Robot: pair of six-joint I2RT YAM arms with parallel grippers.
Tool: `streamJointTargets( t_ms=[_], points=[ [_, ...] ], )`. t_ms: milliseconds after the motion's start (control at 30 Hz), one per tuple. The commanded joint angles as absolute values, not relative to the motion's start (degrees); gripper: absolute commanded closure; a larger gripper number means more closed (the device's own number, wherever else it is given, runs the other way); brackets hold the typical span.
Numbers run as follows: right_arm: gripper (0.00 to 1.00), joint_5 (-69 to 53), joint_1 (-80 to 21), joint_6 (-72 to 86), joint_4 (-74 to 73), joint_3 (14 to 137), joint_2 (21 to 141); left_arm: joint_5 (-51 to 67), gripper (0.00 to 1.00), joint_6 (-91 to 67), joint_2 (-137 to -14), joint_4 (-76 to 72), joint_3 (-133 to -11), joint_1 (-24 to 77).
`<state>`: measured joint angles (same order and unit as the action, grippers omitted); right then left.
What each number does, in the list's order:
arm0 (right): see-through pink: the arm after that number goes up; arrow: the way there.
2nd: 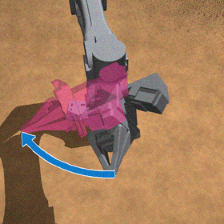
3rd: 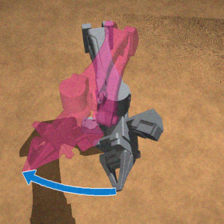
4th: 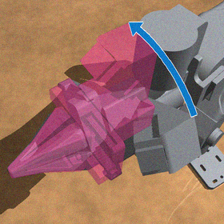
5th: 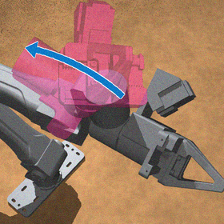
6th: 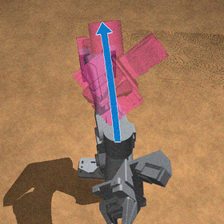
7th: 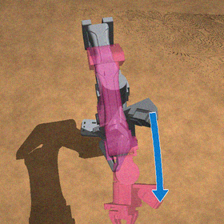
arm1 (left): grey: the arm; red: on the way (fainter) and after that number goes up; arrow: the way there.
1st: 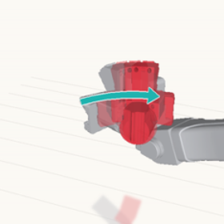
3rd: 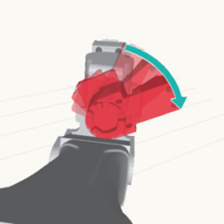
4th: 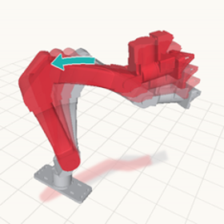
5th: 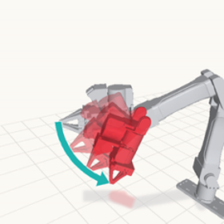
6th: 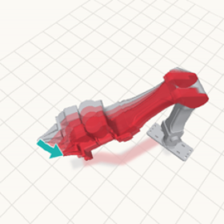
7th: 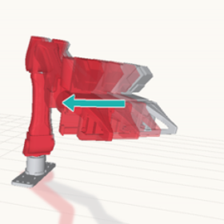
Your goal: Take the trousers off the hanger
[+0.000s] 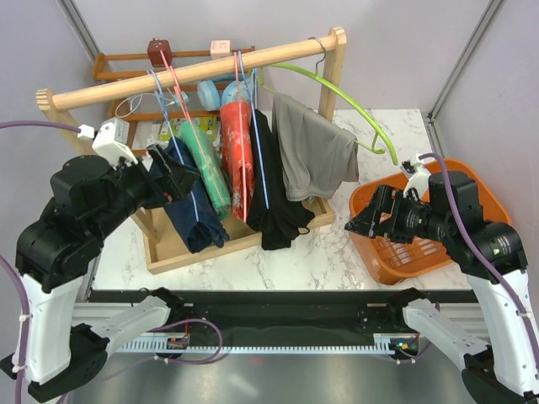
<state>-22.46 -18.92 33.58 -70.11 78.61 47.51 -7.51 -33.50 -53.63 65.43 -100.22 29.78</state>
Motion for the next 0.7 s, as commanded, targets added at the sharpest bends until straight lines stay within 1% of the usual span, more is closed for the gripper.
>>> streamJointTargets(
  t_ms=[0, 67, 133, 267, 400, 467, 500, 667],
  points=[
    [0.02, -22.68, -19.07, 31.64, -70.31, 82.18, 49.04, -11.51, 0.08, -29.35, -58.87, 64.24, -103.96, 29.88],
    [0.02, -22.85, -19.07, 31.29, -70.22, 83.05, 49.66, -13.17, 0.17, -28.92, -60.02, 64.25, -104.06, 29.88],
    [0.02, -23.11, -19.07, 30.85, -70.22, 83.67, 50.09, -14.49, 0.23, -28.48, -61.51, 64.16, -103.97, 29.88],
    [0.02, -25.13, -19.07, 29.36, -71.19, 86.82, 50.97, -15.91, 0.25, -28.12, -63.37, 63.02, -104.06, 28.92],
    [0.02, -28.29, -19.07, 27.34, -72.94, 90.52, 51.94, -13.36, 0.27, -28.56, -64.42, 61.35, -103.80, 26.29],
    [0.02, -29.96, -19.16, 26.46, -73.65, 92.88, 52.64, -11.27, 0.32, -28.65, -65.04, 60.82, -103.80, 25.23],
    [0.02, -31.10, -19.07, 25.67, -74.35, 93.68, 52.99, -10.64, 0.37, -28.65, -65.21, 60.73, -103.80, 24.01],
    [0.02, -32.26, -19.16, 24.35, -76.29, 99.48, 54.75, -5.99, 0.50, -28.48, -65.21, 58.98, -103.27, 20.83]
  ],
)
